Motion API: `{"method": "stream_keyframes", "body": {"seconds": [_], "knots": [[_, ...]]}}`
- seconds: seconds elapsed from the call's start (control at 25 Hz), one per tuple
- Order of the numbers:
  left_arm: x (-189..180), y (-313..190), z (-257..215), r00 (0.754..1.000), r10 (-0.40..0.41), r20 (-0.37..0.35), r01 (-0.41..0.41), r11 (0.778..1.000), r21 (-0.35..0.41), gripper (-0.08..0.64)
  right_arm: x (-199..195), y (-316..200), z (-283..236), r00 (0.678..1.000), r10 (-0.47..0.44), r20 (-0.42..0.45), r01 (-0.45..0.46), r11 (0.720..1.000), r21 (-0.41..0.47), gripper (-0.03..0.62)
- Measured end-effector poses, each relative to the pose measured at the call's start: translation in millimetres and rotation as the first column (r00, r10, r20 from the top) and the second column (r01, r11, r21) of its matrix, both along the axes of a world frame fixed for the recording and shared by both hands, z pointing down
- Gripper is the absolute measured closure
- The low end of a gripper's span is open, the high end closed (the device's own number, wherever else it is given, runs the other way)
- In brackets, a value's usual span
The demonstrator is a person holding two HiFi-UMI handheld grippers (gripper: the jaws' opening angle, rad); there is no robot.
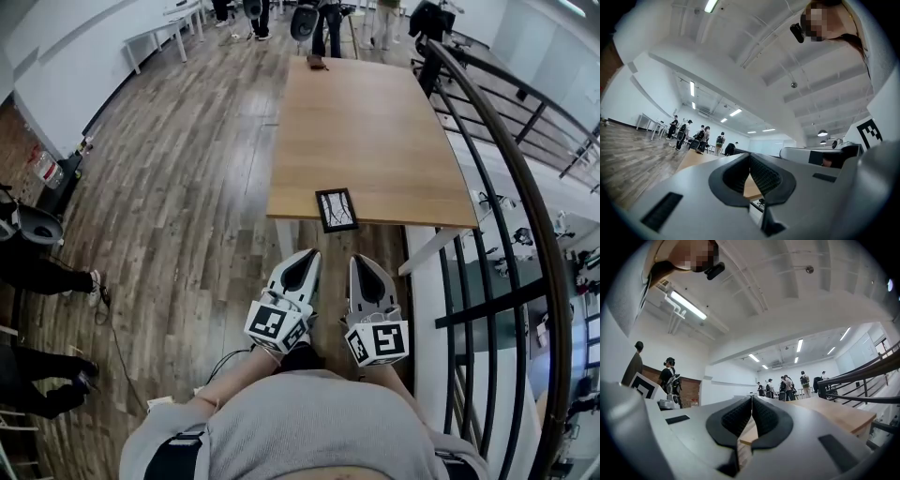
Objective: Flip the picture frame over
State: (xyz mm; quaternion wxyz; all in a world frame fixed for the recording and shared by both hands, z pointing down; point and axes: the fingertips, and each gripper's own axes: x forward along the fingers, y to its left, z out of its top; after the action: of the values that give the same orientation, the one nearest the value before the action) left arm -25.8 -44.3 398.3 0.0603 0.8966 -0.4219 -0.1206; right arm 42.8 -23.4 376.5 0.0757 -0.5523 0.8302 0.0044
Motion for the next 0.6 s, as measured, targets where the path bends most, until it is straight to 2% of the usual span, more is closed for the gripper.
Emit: {"method": "stream_keyframes", "body": {"seconds": [0.32, 0.6], "knots": [[-5.0, -82.3, -2.3, 0.999, 0.031, 0.011, -0.031, 1.0, 0.0, 0.554, -4.3, -79.7, -4.7, 0.999, 0.035, 0.009, -0.035, 0.999, 0.01, 0.575], [-8.2, -111.0, 11.0, 1.0, 0.025, 0.007, -0.024, 0.999, -0.038, 0.554, -4.5, -109.5, 8.6, 0.999, 0.046, 0.024, -0.045, 0.998, -0.043, 0.575]]}}
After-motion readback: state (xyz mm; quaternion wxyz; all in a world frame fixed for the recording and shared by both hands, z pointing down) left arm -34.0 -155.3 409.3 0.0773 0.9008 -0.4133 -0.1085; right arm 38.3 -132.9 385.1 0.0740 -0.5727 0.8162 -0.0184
